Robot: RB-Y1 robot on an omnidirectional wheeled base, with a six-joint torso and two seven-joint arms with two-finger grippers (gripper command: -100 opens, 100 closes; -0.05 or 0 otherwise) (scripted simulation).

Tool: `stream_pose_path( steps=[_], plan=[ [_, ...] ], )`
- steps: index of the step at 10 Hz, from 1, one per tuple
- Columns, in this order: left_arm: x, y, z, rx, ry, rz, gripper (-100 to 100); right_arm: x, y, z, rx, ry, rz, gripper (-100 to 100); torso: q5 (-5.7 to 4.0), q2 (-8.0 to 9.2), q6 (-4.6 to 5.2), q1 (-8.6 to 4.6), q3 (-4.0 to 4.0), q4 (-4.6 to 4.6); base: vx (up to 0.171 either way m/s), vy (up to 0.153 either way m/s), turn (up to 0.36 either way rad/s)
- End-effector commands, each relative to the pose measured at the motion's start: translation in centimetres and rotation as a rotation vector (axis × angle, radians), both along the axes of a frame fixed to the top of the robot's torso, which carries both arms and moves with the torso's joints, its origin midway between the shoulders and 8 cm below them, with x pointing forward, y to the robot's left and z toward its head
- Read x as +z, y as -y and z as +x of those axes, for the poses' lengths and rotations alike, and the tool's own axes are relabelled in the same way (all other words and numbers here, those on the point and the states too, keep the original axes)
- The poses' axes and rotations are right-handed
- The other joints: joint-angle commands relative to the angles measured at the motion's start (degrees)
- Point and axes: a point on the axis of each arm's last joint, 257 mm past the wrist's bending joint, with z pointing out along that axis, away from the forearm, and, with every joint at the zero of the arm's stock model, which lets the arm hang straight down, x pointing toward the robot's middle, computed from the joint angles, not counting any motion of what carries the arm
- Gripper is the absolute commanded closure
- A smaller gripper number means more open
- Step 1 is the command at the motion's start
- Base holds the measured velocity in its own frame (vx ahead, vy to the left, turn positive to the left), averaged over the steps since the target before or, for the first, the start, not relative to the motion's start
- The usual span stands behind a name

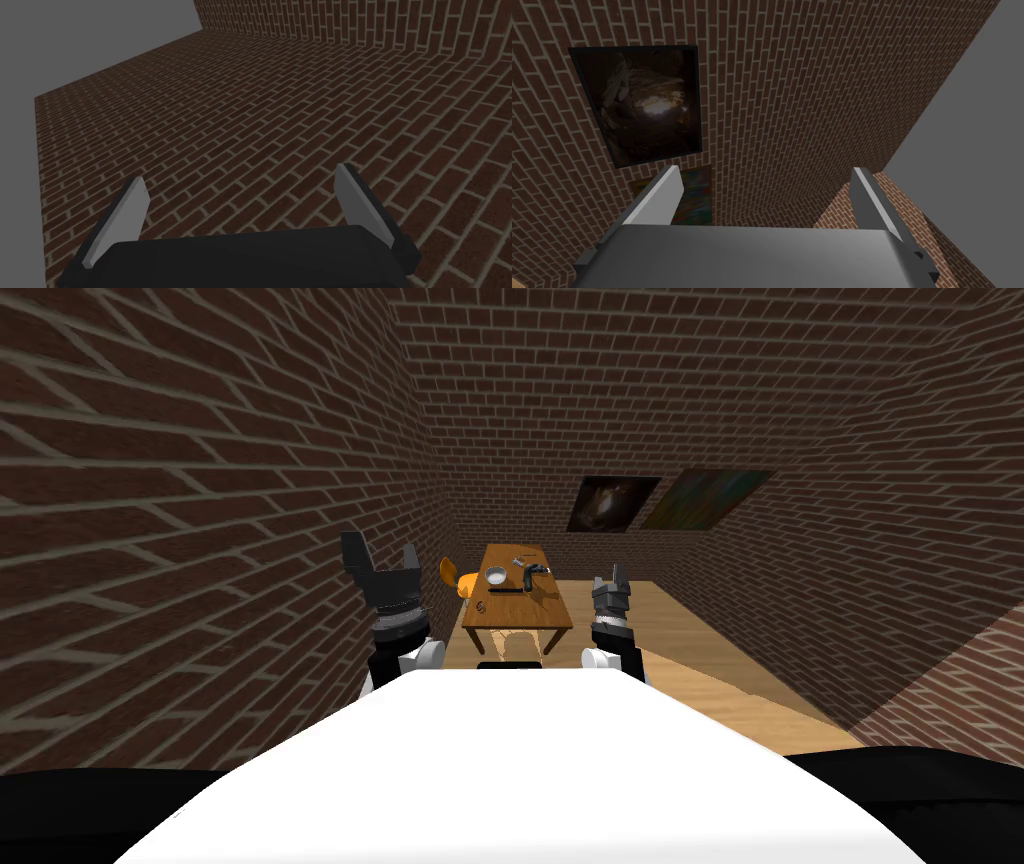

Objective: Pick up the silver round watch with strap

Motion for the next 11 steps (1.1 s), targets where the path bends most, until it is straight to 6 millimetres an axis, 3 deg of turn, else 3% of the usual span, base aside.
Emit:
stream_pose_path(
  steps=[1, 5, 6, 8, 11],
  plan=[
    [-1.5, 0.8, 1.2, -0.024, -0.048, 0.038, -100, 0.0, 0.0, 0.0, 0.0, 0.0, 0.0, 0, 0.0, 0.0, 0.0, 0.0, 0.0, 0.0, -0.023, -0.011, -0.106],
    [-6.6, 2.5, 4.5, -0.079, -0.195, 0.137, -100, 0.0, 0.0, 0.0, 0.0, 0.0, 0.0, 0, -0.02, 0.25, 0.02, -0.1, 0.14, 0.05, -0.064, -0.032, -0.129],
    [-7.0, 2.4, 4.7, -0.078, -0.203, 0.137, -100, 0.0, 0.0, 0.0, 0.0, 0.0, 0.0, 0, -0.03, 0.28, 0.02, -0.16, 0.16, 0.06, -0.049, -0.039, -0.044],
    [-10.2, 3.2, 6.4, -0.103, -0.289, 0.198, -100, 0.0, 0.0, 0.0, 0.0, 0.0, 0.0, 0, -0.02, 0.16, 0.01, -0.11, 0.09, 0.04, -0.048, -0.034, -0.128],
    [-13.3, 3.2, 7.6, -0.112, -0.365, 0.229, -100, 0.0, 0.0, 0.0, 0.0, 0.0, 0.0, 0, -0.02, 0.17, 0.01, -0.09, 0.1, 0.04, -0.038, -0.028, -0.082]
  ],
)
